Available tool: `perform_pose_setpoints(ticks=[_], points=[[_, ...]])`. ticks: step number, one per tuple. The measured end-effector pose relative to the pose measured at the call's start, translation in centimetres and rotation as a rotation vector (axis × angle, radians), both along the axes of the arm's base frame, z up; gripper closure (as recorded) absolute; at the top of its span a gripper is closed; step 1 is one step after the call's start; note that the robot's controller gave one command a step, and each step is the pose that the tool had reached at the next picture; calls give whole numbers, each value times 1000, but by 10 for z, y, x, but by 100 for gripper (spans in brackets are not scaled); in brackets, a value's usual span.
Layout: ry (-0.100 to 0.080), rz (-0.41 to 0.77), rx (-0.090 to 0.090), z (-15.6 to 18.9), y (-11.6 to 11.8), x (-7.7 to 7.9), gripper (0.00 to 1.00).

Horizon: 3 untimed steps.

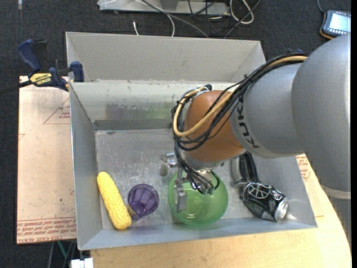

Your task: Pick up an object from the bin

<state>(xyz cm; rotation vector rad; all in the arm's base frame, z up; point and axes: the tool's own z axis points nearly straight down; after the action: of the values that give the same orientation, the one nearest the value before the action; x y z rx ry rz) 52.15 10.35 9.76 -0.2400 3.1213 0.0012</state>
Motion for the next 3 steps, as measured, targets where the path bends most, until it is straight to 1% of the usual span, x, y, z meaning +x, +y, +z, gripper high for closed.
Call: perform_pose_setpoints(ticks=[1, 3], points=[[-34, 112, 13, -12, 102, -28, 100], [-34, 110, 14, -12, 102, -28, 100]])
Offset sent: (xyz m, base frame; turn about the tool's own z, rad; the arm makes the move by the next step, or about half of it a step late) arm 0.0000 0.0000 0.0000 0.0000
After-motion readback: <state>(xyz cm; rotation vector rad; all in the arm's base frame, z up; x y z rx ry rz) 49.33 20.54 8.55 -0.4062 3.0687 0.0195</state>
